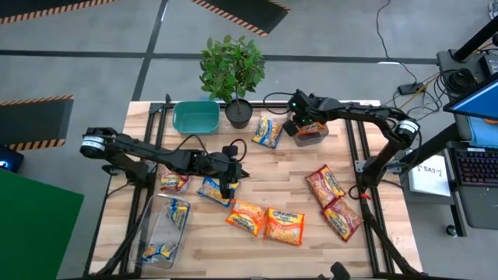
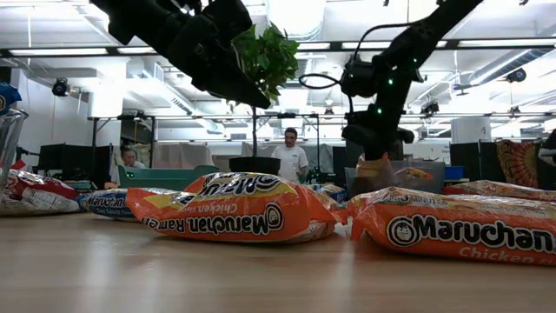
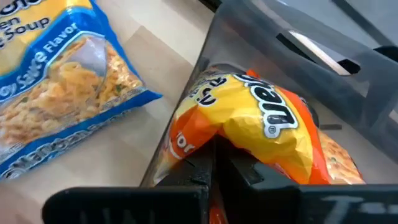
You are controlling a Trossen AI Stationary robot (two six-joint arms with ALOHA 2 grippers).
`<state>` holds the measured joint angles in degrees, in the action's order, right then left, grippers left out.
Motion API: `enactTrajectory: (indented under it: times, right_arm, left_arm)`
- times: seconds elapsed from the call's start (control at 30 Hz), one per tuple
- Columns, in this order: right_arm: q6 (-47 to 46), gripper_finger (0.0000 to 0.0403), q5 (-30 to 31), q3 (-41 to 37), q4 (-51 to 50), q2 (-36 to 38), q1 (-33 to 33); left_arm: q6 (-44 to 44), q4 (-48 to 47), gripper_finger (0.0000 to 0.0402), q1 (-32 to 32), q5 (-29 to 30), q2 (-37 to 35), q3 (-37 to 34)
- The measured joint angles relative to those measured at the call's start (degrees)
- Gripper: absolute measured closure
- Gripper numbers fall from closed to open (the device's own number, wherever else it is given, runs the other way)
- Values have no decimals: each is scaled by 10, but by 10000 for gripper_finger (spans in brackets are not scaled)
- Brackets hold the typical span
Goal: Sort Maruchan noodles
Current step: Put the orange noodle pack into the black bin
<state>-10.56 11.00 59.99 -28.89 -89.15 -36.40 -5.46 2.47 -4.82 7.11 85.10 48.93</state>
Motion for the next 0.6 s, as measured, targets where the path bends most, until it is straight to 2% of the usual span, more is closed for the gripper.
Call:
enactTrajectory:
  times: [0.23, 0.6]
  right_arm:
    - [7, 390, 1, -32, 55, 2, 1]
    - [7, 390, 6, 52, -47, 17, 2]
  left_arm:
    - [0, 1, 400, 0, 0, 0, 0]
    - [3, 0, 400, 0, 0, 0, 0]
